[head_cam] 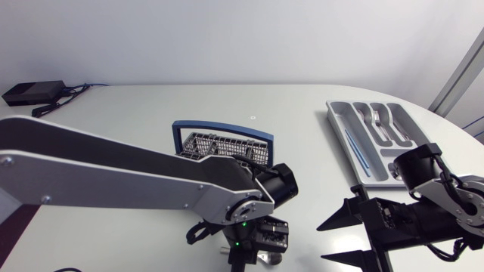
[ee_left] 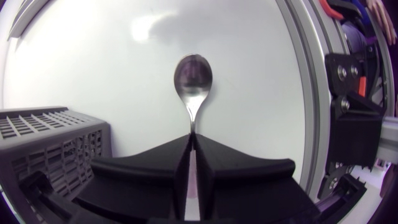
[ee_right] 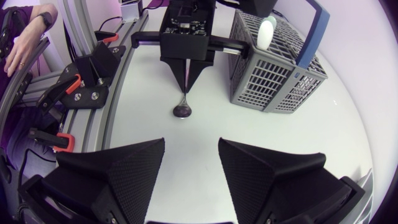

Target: Unload the cutlery basket into the drawer organizer.

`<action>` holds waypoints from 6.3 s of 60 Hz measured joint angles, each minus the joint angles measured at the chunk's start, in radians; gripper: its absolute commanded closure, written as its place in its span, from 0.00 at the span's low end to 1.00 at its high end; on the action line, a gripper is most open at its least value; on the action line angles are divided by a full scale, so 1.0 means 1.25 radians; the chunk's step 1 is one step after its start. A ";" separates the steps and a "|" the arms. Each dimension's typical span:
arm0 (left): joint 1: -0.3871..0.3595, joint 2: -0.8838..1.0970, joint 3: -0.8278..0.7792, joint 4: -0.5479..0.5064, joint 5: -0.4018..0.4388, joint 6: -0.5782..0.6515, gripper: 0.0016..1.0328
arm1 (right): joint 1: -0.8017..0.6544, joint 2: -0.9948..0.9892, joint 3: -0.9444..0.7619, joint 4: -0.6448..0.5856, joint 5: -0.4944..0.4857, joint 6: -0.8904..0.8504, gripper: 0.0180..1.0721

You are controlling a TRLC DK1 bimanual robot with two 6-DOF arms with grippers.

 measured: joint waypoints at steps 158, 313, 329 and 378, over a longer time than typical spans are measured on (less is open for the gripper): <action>-0.063 -0.032 0.181 0.364 -0.183 -1.158 0.97 | -0.211 0.351 0.303 -0.271 -0.222 0.254 0.71; 0.060 -0.121 0.366 -0.260 -0.113 -0.812 0.07 | -0.561 0.703 0.782 -0.234 0.282 -0.323 0.95; 0.085 -0.141 0.356 -0.261 -0.113 -0.816 0.05 | -0.569 0.756 0.786 -0.085 0.400 -0.428 0.95; 0.154 -0.172 0.289 -0.260 -0.126 -0.966 0.05 | -0.611 0.790 0.711 0.119 0.524 -0.479 0.52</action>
